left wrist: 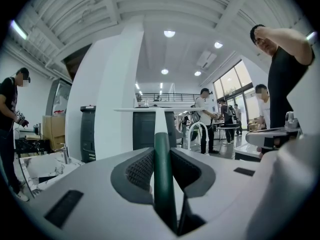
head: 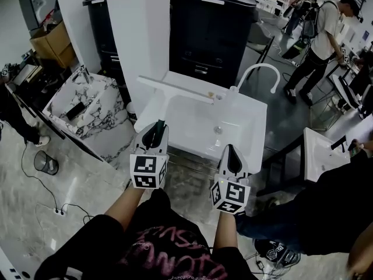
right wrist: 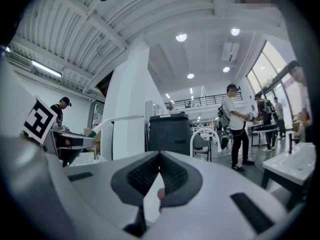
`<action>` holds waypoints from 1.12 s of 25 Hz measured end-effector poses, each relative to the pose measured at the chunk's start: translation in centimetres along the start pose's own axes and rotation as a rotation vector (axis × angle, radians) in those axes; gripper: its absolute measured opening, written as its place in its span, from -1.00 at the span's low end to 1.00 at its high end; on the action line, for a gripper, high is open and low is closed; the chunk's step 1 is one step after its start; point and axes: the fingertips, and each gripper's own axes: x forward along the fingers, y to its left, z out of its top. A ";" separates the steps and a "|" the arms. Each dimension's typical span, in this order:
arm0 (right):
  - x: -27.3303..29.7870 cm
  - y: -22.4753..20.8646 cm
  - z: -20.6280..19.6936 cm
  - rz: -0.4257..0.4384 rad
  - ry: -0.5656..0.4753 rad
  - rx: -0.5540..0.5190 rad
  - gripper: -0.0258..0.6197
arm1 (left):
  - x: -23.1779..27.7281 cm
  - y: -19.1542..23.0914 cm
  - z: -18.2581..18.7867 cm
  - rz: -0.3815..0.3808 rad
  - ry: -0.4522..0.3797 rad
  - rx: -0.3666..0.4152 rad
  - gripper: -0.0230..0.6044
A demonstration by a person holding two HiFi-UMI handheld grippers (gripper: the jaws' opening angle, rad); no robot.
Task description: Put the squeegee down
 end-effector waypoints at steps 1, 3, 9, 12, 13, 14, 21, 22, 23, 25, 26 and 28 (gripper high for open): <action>0.3 0.0 -0.1 -0.003 0.001 -0.001 -0.85 | 0.3 0.1 -0.1 -0.002 -0.001 -0.001 -0.62; 1.0 -0.1 -0.4 -0.006 0.003 -0.003 -0.85 | 1.1 0.3 -0.3 -0.009 0.000 -0.003 -0.62; 3.7 -0.3 -0.4 -0.020 0.009 -0.013 -0.85 | 4.0 0.9 -0.5 -0.026 0.006 -0.011 -0.62; 5.0 -0.5 -0.6 -0.024 0.015 -0.012 -0.85 | 5.5 1.3 -0.8 -0.030 0.011 -0.018 -0.62; 5.4 -0.6 -0.8 -0.026 0.019 -0.011 -0.85 | 5.9 1.3 -0.9 -0.032 0.015 -0.019 -0.62; 5.9 -0.7 -1.0 -0.026 0.023 -0.010 -0.85 | 6.3 1.4 -1.1 -0.033 0.020 -0.019 -0.62; 9.7 -1.0 -1.9 -0.028 0.048 -0.006 -0.85 | 10.2 2.5 -2.2 -0.037 0.047 -0.022 -0.62; 10.2 -1.1 -2.0 -0.029 0.050 -0.004 -0.85 | 10.7 2.6 -2.3 -0.039 0.050 -0.018 -0.62; 10.7 -1.2 -2.2 -0.030 0.052 -0.002 -0.85 | 11.2 2.7 -2.5 -0.041 0.055 -0.017 -0.62; 11.8 -1.3 -2.6 -0.031 0.061 0.000 -0.85 | 12.3 2.8 -2.8 -0.047 0.064 -0.020 -0.62; 12.5 -1.4 -2.7 -0.032 0.066 0.000 -0.85 | 13.0 3.0 -2.9 -0.050 0.068 -0.021 -0.62; 13.8 -1.5 -3.1 -0.035 0.076 0.000 -0.85 | 14.3 3.4 -3.2 -0.053 0.076 -0.028 -0.62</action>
